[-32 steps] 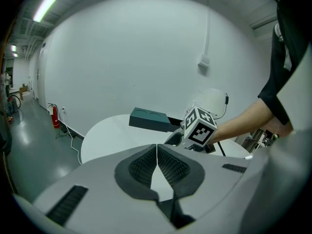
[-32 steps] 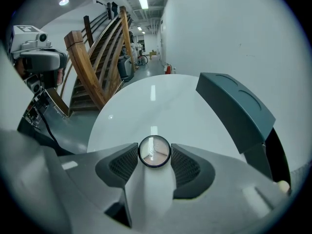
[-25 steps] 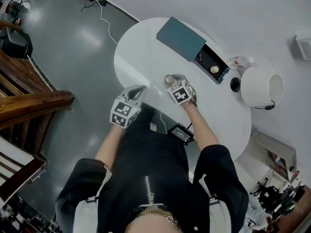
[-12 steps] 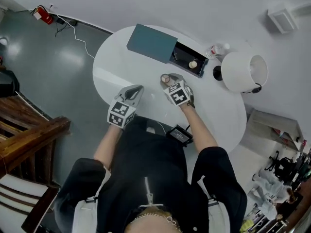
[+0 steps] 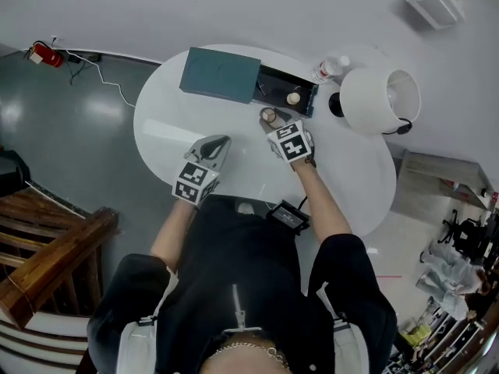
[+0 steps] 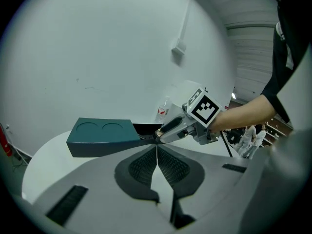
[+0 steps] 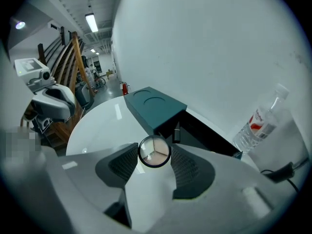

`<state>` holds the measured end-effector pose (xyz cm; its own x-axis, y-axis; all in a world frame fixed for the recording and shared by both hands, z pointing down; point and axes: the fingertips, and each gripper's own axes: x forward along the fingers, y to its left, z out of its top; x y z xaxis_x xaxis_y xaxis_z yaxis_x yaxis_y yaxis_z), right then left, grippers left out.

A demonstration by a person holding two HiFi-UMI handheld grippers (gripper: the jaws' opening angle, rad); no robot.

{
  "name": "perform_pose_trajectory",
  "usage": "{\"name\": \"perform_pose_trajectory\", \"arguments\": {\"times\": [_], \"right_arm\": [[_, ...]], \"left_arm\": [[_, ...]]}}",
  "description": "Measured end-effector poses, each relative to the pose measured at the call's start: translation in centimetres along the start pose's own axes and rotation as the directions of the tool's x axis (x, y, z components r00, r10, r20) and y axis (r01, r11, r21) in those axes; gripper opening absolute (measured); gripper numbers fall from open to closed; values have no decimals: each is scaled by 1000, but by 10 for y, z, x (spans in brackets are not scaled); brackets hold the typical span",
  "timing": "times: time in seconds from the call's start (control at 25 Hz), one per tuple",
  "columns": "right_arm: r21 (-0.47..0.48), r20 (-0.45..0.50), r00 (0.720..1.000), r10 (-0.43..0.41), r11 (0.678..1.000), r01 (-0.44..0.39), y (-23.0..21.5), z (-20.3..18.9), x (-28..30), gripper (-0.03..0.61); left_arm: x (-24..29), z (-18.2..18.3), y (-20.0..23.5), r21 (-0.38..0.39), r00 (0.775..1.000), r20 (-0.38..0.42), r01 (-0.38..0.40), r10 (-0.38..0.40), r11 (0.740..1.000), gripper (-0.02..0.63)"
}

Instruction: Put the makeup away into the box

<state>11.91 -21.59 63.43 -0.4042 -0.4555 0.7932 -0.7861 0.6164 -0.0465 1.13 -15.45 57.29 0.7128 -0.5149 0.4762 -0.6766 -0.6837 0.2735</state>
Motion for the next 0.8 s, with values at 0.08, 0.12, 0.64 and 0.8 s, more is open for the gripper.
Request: {"name": "perform_pose_trajectory", "arguments": {"times": [0.08,0.12,0.64,0.8], "right_arm": [[14,7,1000,-19,1000,19,-13,3,1,207],[21,7,1000,-27,999,27,-18,5,2,207],[166,-39,995,-96,981,102,-80,24,35,207],[213,-70,992,-110,969,122,-96,22,49,207]], "left_arm": [[4,-2,3,8,1000,-13,7,-7,1000,14],[5,-3,5,9,1000,-18,9,-9,1000,14],[13,-6,37,-14,999,-49,4,-5,1000,14],[13,-10,48,-32,998,-56,-7,5,999,14]]}}
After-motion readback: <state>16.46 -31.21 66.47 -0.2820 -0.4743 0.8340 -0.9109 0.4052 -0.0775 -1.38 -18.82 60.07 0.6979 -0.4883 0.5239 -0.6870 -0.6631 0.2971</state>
